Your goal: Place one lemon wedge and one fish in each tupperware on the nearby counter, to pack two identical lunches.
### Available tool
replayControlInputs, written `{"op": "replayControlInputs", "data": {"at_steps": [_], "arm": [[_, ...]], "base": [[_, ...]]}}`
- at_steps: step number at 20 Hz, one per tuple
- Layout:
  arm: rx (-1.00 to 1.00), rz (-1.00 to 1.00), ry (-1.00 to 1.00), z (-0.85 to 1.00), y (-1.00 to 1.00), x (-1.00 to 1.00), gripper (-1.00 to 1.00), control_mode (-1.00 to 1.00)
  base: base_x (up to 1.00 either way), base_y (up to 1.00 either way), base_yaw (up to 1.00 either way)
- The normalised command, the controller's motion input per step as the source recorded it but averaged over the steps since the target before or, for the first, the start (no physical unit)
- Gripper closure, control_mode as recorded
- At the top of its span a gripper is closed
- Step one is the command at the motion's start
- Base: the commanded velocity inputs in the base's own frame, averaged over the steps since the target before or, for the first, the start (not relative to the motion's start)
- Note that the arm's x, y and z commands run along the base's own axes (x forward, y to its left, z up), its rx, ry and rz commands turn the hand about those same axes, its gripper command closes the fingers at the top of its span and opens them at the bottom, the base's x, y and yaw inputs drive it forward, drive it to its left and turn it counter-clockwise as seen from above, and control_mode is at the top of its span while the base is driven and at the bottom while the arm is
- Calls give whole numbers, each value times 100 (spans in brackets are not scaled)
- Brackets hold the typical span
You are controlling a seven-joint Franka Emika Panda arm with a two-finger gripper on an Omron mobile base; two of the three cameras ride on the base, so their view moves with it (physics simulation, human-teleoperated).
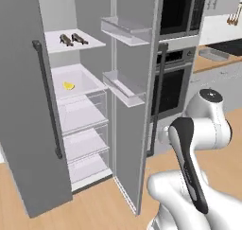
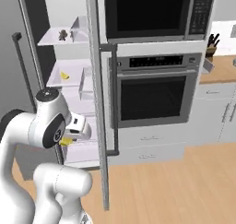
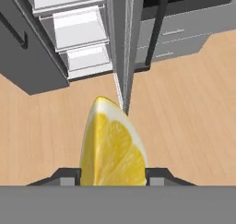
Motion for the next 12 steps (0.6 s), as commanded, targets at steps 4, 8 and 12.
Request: {"op": "replayControlInputs", "data": {"at_steps": [4, 8, 12], "arm": [[0, 0, 0, 0, 0, 0, 100, 100], [0, 0, 0, 0, 0, 0, 100, 100], [0, 0, 0, 0, 0, 0, 100, 100]], "base": [[-11, -83, -61], [2, -99, -50], [74, -75, -15]]}}
